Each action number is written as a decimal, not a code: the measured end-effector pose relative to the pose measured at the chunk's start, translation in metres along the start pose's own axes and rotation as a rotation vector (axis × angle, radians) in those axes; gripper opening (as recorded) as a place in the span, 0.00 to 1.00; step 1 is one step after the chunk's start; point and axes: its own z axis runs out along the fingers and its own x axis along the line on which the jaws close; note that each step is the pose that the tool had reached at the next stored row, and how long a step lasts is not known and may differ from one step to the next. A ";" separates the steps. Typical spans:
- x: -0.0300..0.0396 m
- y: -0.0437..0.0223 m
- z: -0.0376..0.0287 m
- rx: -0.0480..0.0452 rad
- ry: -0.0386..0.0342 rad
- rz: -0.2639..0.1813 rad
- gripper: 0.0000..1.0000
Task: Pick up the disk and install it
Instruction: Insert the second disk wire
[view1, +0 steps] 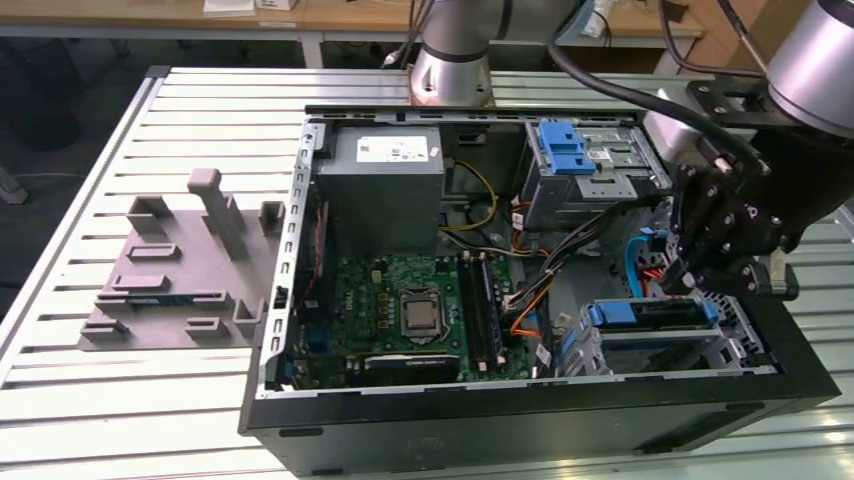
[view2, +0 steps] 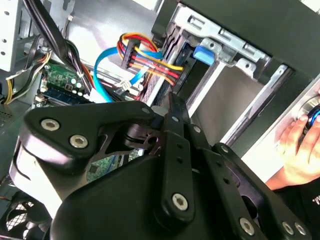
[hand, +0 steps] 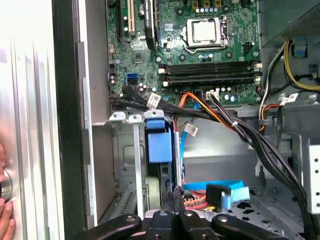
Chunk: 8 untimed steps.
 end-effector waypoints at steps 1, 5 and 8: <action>0.0002 0.0017 -0.0004 0.0037 -0.0001 0.000 0.11; 0.0004 0.0035 -0.0082 0.0078 -0.0006 0.000 0.11; 0.0002 0.0043 -0.0167 0.0085 -0.0008 0.000 0.11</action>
